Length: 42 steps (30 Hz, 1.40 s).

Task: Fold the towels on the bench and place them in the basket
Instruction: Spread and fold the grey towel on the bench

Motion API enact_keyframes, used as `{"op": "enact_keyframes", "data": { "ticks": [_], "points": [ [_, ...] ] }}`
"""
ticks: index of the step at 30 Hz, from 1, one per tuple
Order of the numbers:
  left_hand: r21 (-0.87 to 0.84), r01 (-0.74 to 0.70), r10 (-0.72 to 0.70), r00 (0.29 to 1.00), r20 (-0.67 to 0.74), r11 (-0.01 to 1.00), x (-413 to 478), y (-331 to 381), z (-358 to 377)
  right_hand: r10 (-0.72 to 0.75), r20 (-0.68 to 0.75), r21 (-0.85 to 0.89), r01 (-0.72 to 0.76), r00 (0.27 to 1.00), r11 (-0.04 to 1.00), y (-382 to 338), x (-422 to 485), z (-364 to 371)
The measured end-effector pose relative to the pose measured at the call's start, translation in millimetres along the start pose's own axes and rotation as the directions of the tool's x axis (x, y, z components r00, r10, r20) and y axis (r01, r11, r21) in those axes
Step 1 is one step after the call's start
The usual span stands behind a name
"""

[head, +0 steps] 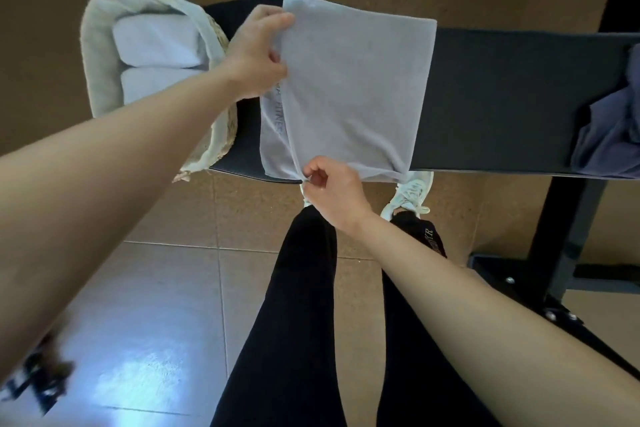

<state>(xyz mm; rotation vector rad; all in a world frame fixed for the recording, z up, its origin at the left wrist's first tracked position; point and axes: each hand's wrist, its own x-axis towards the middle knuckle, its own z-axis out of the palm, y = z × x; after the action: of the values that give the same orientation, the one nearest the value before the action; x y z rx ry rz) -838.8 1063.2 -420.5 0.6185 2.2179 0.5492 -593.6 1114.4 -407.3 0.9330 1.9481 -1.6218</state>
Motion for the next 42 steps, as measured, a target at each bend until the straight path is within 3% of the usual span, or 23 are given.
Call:
{"op": "enact_keyframes", "data": {
  "ticks": [6, 11, 12, 14, 17, 19, 20, 23, 27, 33, 37, 40, 42],
  "points": [
    [0.167, 0.009, -0.002, 0.999, -0.044, 0.986, 5.5, -29.2, -6.6, 0.007, -0.005, -0.062, -0.008, 1.000, 0.998, -9.3, 27.6, 43.4],
    [0.460, 0.148, -0.149, 0.988, -0.034, 0.875, 2.3, -12.7, 3.9, 0.087, 0.184, -0.068, -0.076, 0.979, 0.995, -2.8, 38.5, 52.5],
    [0.483, 0.183, -0.183, 0.982, -0.048, 0.856, 0.2, -8.8, 8.8, 0.118, 0.133, -0.069, -0.109, 0.984, 0.992, 2.3, 39.9, 47.8],
    [0.445, 0.178, -0.181, 0.983, -0.034, 0.878, -5.1, -11.6, 21.6, 0.174, -0.118, -0.060, -0.182, 0.978, 0.982, 14.1, 42.0, 31.4],
    [0.349, 0.135, -0.146, 0.989, 0.006, 0.927, -22.4, -28.9, 46.6, 0.221, -0.550, -0.055, -0.299, 0.805, 0.953, 35.8, 47.0, -11.8],
    [0.363, 0.128, -0.151, 0.988, 0.036, 0.923, -36.4, -39.9, 64.3, 0.286, -0.659, -0.003, -0.383, 0.696, 0.924, 51.2, 52.5, -42.2],
    [0.384, 0.124, -0.163, 0.984, 0.070, 0.915, -43.3, -43.4, 73.1, 0.320, -0.659, 0.004, -0.422, 0.681, 0.907, 59.3, 55.3, -53.6],
    [0.471, 0.114, -0.203, 0.968, 0.144, 0.875, -60.9, -52.0, 98.2, 0.375, -0.595, 0.001, -0.466, 0.711, 0.885, 78.4, 62.9, -72.3],
    [0.473, 0.140, -0.219, 0.969, 0.116, 0.870, -73.4, -46.5, 128.9, 0.382, -0.500, -0.005, -0.443, 0.777, 0.896, 86.2, 66.5, -89.0],
    [0.423, 0.211, -0.261, 0.963, 0.064, 0.881, -84.8, 1.7, 172.6, 0.249, -0.561, 0.078, -0.249, 0.789, 0.965, 91.6, 57.5, -141.5],
    [0.352, 0.094, -0.063, 0.993, -0.099, 0.931, -70.6, 49.4, 189.2, 0.240, -0.452, 0.146, -0.195, 0.859, 0.970, 102.5, 55.7, -187.1],
    [0.351, -0.089, 0.109, 0.993, -0.037, 0.932, -29.9, 85.5, 193.9, 0.205, -0.279, 0.196, -0.153, 0.938, 0.969, 115.0, 45.4, -212.5],
    [0.413, -0.145, 0.143, 0.989, 0.038, 0.899, 3.4, 105.2, 196.4, 0.127, -0.200, 0.103, -0.108, 0.972, 0.989, 123.9, 34.4, -219.7]
  ]
}}
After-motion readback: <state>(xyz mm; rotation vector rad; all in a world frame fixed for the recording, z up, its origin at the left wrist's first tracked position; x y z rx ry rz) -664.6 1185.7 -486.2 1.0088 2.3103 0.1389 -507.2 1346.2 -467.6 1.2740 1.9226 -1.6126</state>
